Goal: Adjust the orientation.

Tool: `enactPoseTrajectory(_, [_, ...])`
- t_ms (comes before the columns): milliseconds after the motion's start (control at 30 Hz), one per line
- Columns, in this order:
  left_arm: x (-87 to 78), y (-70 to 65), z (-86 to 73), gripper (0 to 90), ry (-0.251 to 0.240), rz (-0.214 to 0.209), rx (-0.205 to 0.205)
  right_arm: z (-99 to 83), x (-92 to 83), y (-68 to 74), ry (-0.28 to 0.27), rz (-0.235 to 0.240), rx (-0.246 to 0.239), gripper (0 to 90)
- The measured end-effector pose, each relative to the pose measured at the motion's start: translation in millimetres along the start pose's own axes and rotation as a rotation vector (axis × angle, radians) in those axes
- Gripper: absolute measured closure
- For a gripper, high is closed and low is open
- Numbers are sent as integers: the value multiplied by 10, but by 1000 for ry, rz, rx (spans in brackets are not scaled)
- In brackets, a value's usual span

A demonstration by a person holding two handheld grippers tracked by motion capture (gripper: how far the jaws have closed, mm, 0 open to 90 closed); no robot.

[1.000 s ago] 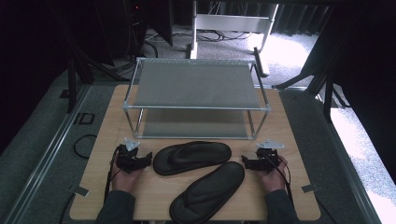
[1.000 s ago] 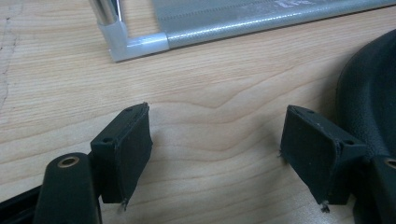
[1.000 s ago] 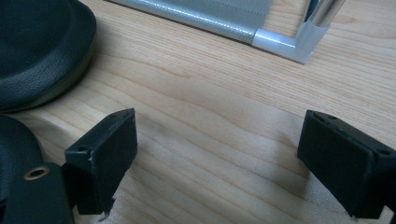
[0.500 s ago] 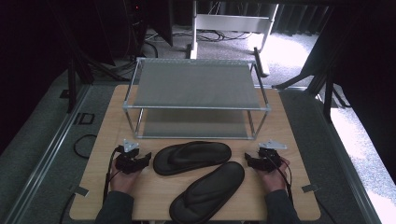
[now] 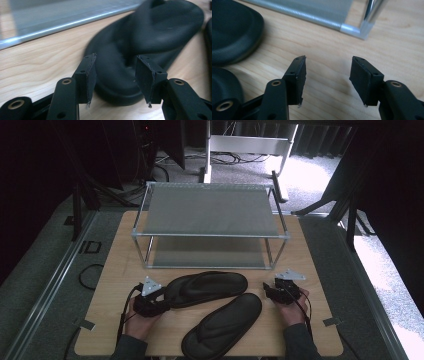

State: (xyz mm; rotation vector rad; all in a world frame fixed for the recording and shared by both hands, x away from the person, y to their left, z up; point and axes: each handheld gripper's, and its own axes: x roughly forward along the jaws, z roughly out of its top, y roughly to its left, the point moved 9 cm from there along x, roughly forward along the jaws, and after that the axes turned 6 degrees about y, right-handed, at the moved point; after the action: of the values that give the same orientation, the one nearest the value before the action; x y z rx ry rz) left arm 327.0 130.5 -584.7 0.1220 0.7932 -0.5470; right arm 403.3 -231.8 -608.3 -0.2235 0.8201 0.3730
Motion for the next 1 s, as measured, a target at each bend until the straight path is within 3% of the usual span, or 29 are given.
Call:
enactPoseTrajectory(133, [42, -104, 17, 508, 14, -21, 33, 83, -31, 32, -27, -10, -16, 475])
enactPoseTrajectory(333, [157, -161, 30, 500, 51, -14, 75, 193, -27, 134, -41, 5, -42, 475])
enactPoseTrajectory(600, [282, -217, 66, 523, 84, -33, 87, 350, -3, 271, -66, 44, -52, 474])
enactPoseTrajectory(633, [346, -232, 99, 520, 107, -9, 115, 388, 0, 334, -71, 71, -54, 474])
enactPoseTrajectory(667, [359, -241, 116, 523, 106, -15, 117, 416, 0, 370, -76, 78, -61, 475])
enactPoseTrajectory(833, [444, -272, 196, 535, 114, -14, 148, 467, 70, 444, -62, 87, -93, 517])
enactPoseTrajectory(933, [506, -306, 256, 540, 120, -13, 162, 419, 156, 451, -22, 78, -112, 545])
enactPoseTrajectory(1000, [534, -318, 281, 542, 124, -11, 171, 405, 163, 431, -25, 82, -102, 569])
